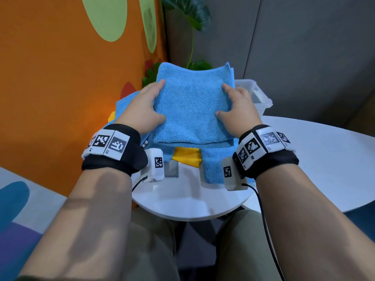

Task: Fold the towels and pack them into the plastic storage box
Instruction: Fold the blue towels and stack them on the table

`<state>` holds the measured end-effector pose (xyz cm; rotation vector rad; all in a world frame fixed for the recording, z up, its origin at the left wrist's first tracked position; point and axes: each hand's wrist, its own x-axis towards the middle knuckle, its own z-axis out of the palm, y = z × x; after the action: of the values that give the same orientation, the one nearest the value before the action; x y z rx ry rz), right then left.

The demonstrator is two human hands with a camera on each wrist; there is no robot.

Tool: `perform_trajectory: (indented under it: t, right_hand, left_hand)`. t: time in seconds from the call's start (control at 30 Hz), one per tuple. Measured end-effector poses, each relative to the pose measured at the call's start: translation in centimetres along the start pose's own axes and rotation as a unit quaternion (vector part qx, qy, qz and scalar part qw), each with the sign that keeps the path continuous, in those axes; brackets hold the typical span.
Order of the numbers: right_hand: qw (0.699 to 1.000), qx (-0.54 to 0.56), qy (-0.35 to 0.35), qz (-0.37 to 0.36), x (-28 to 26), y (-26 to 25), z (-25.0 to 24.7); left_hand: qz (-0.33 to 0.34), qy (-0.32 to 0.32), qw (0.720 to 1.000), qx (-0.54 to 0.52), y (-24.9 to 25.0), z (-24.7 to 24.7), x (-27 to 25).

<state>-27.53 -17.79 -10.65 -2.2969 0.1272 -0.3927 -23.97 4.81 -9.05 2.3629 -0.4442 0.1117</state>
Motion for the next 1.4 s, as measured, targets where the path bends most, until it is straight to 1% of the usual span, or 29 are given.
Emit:
perform_trajectory:
  t: [0.07, 0.17, 0.4, 0.6, 0.77, 0.9, 1.0, 1.13, 1.23, 1.4]
  right_hand:
    - [1.000, 0.004, -0.001, 0.011, 0.0, 0.2, 0.0]
    - [0.999, 0.014, -0.001, 0.030, -0.1, 0.4, 0.0]
    - [0.999, 0.041, 0.025, 0.023, 0.3, 0.4, -0.1]
    - [0.997, 0.062, 0.035, 0.022, 0.3, 0.4, 0.2]
    - [0.997, 0.058, 0.045, 0.023, -0.5, 0.4, -0.1]
    - [0.997, 0.049, 0.054, 0.034, -0.8, 0.7, -0.2]
    - [0.998, 0.023, 0.031, 0.059, -0.9, 1.5, -0.1]
    - [0.993, -0.018, 0.008, 0.116, -0.9, 3.5, 0.4]
    - [0.987, -0.063, -0.003, 0.149, -1.0, 5.1, 0.4]
    - [0.978, -0.102, 0.006, 0.181, -1.1, 7.3, -0.1]
  left_hand:
    - [-0.006, -0.010, 1.000, 0.023, 0.1, 0.1, 0.0]
    - [-0.005, -0.021, 1.000, 0.007, 0.0, 0.3, 0.0]
    - [-0.004, -0.048, 0.998, -0.030, -0.6, 0.4, 0.3]
    - [-0.004, -0.043, 0.999, -0.021, -0.8, 0.9, 0.2]
    - [-0.008, -0.048, 0.999, -0.014, -1.0, 1.1, 0.3]
    - [-0.014, -0.048, 0.997, -0.056, -0.9, 1.6, 0.2]
    - [-0.023, -0.055, 0.998, -0.025, -0.6, 2.6, -0.1]
    - [-0.036, -0.103, 0.993, 0.043, -0.3, 4.5, -0.5]
    - [-0.041, -0.137, 0.989, 0.047, 0.0, 6.1, -0.6]
    - [-0.037, -0.175, 0.982, 0.059, 0.8, 8.4, -0.1]
